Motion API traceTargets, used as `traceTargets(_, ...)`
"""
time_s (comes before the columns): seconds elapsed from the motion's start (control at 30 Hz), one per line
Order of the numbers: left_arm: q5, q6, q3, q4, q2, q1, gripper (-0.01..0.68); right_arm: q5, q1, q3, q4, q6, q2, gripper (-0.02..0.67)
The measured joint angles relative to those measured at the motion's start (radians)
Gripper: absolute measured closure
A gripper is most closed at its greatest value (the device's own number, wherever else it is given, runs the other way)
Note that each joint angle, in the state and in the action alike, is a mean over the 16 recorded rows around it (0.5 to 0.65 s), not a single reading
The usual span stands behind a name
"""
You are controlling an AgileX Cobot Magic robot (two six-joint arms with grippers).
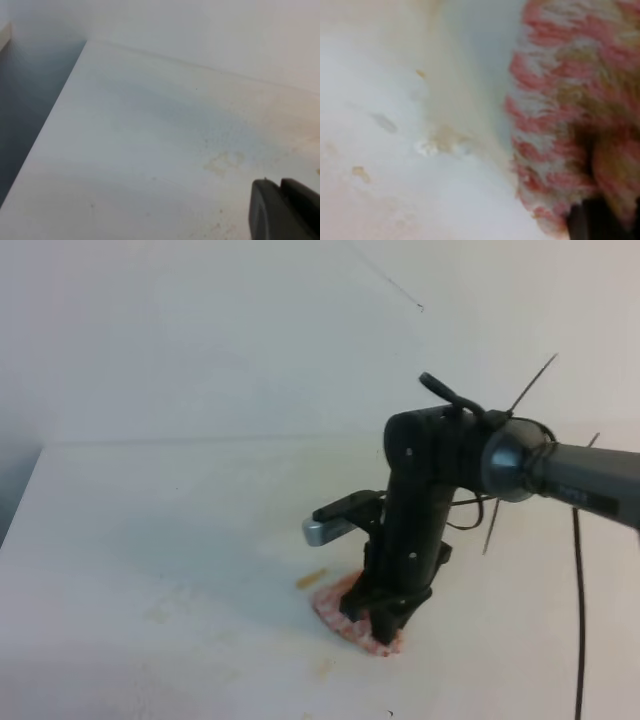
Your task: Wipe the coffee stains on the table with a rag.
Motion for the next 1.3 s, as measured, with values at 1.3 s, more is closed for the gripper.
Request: traceTargets(1.3, 0.0, 0.0, 0.0, 0.0, -0.002, 0.0, 0.673, -0.22, -0.015, 0.051, 0.307, -0.232, -0.072, 0.608)
